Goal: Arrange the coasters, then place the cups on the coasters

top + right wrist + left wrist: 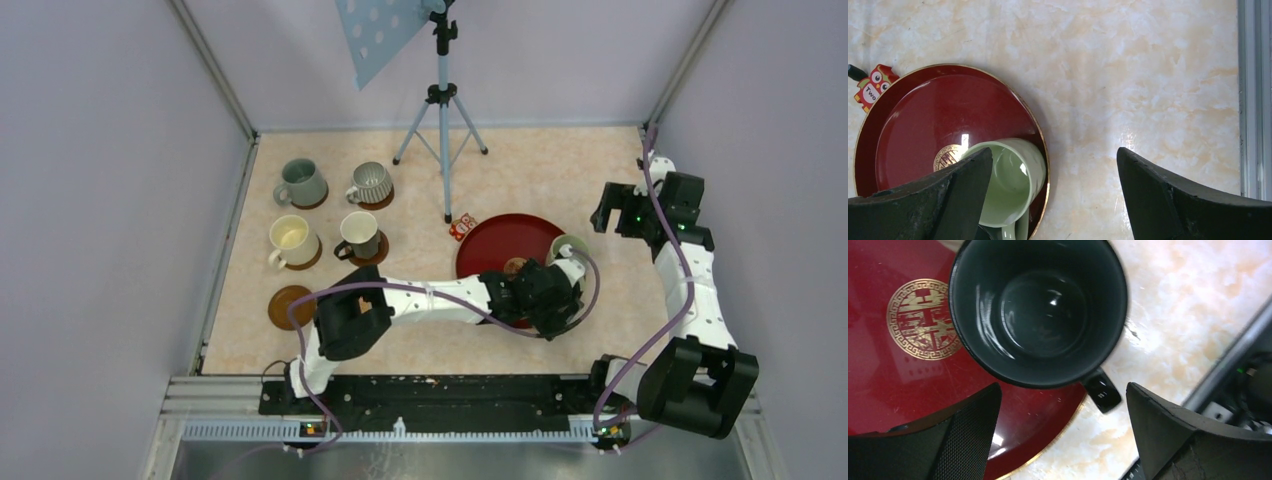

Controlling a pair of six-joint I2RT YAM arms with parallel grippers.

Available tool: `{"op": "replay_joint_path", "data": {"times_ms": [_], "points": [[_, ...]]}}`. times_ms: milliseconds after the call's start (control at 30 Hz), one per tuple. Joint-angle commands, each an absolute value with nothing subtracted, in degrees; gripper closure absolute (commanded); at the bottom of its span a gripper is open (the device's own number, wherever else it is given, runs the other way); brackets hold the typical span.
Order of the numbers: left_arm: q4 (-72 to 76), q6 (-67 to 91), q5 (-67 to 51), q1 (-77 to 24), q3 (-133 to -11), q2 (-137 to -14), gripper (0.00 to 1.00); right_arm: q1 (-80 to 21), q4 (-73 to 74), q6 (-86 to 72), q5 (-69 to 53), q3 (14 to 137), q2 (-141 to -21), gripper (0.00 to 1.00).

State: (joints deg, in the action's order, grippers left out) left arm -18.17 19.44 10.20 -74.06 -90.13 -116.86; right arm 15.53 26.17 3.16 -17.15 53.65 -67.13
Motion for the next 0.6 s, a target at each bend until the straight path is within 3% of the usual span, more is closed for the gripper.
{"op": "replay_joint_path", "data": {"times_ms": [0,267,400,567], "points": [[-17.7,21.2,18.4,-74.0,-93.0,-118.2,0.03,16.0,24.8,2.5,-17.0,55.8,-65.5,0.07],[-14.5,19.2,16.6,-70.6,-89.7,-115.9,0.27,16.0,25.2,2.7,-18.8,55.8,-65.6,0.07],[-13.3,16.7,14.1,-69.6,-88.9,-116.0,0.43,16.0,25.3,2.9,-19.4,55.8,-65.7,0.07],[-14.7,15.5,12.3,-68.5,-90.1,-118.3,0.45,16.0,25.5,3.4,-20.0,55.8,-65.8,0.07]]}}
